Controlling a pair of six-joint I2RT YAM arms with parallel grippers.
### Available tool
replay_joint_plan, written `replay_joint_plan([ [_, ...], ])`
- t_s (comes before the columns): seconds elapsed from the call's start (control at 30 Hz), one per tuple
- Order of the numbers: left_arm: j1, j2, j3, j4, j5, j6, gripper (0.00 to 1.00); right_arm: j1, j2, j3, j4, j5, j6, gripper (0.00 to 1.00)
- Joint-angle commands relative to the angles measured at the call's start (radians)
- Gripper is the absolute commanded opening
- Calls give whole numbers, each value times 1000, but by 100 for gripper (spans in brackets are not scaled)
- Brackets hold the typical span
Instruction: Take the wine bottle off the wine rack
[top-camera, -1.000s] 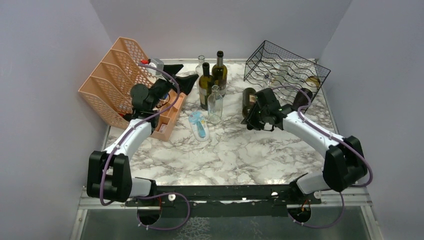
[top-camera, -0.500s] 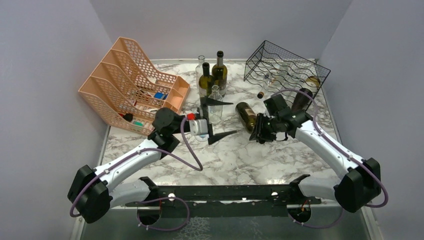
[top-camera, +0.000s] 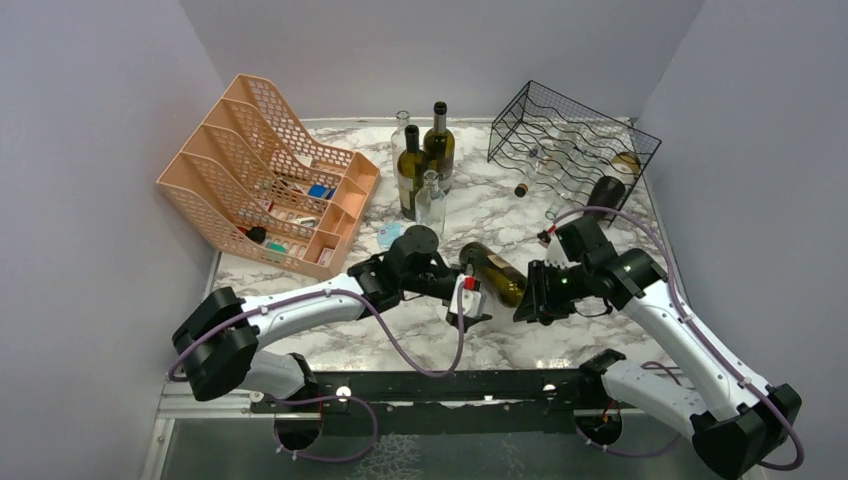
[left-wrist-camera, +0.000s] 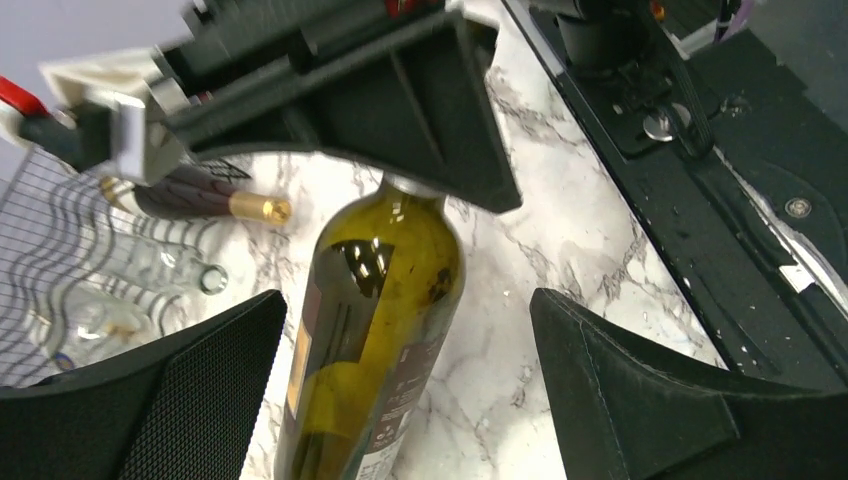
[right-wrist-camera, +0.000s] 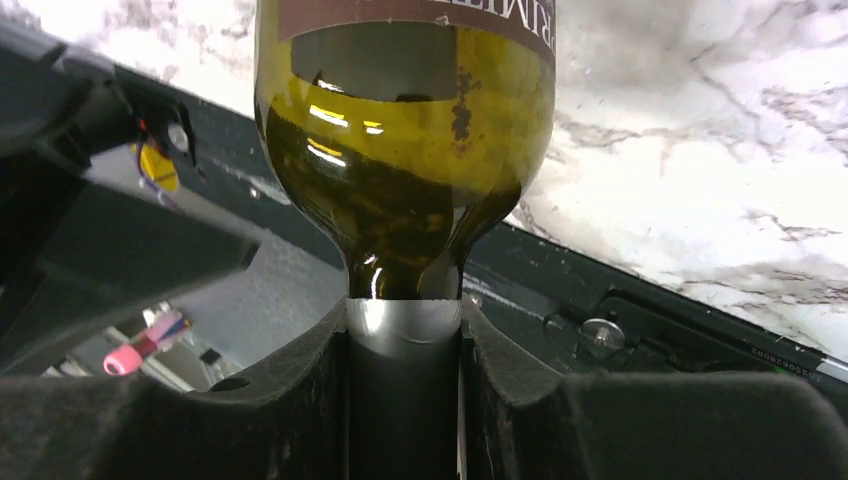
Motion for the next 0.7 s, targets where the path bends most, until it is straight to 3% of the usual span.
replay_joint_plan([
  [0.0,-36,69,14,-20,-69,23,99,5,-55,-5,30,-142,-76,1],
  [0.27,-65,217,69,75,-189,-141,99,5,-54,-45,36,-185,-128,1],
  [0.47,-82,298,110,77,-204,-178,98,4,-54,-67,67,-218,-127,1],
  [0.67,-87,289,112,77,-233,-179,81,4,-51,-51,58,-197,-127,3],
])
